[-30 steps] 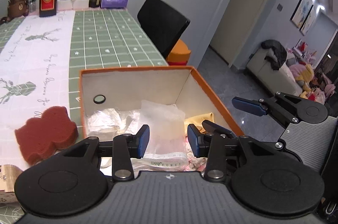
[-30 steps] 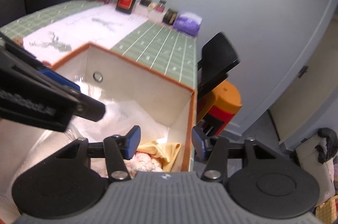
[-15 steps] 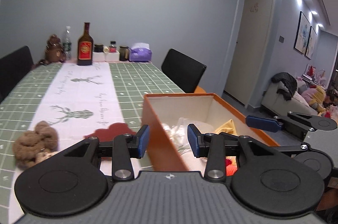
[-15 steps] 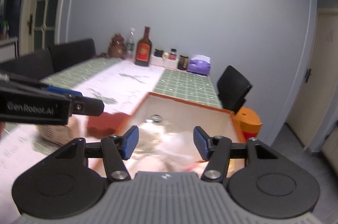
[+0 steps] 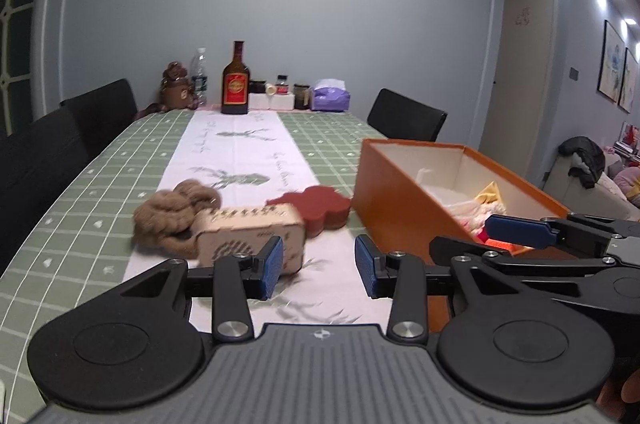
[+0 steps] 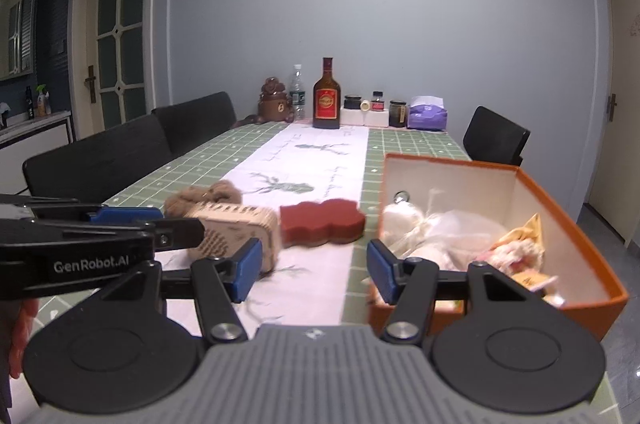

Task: Organize soft objects
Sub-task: 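Move both tools back to the table toward the teddy bear and red sponge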

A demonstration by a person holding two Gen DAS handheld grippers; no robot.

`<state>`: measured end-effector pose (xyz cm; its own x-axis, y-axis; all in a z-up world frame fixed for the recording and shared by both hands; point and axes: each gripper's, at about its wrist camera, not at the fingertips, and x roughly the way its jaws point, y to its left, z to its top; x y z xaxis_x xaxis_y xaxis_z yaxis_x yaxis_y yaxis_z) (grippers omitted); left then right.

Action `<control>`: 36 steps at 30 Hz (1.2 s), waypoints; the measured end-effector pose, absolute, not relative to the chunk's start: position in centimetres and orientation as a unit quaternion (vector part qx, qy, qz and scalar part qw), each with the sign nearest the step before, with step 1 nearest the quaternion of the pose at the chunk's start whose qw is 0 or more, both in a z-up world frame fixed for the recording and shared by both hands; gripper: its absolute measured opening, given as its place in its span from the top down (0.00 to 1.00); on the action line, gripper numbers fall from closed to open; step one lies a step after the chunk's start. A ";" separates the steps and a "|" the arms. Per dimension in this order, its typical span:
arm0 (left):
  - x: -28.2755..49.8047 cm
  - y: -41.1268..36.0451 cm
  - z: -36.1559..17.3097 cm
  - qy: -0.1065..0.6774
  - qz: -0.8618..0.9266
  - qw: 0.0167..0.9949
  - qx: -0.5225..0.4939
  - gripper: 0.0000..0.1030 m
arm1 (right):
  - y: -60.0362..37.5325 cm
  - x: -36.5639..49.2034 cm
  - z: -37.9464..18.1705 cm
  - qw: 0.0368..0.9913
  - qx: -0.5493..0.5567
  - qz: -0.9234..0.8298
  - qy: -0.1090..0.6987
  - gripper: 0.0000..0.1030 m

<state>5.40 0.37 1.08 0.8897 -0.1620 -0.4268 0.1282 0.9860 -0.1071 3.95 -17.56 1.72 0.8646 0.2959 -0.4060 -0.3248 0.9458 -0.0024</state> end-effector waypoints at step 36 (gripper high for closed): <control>8.5 7.8 -1.8 0.267 -0.033 0.960 -0.077 0.56 | -10.1 9.6 -0.5 0.940 -0.139 0.192 0.245 0.38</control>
<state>8.46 7.79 -1.76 0.8552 -0.1033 -0.5079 0.0215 0.9862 -0.1643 9.57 -10.05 -0.50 0.8062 0.2922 -0.5145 -0.4284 0.8881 -0.1668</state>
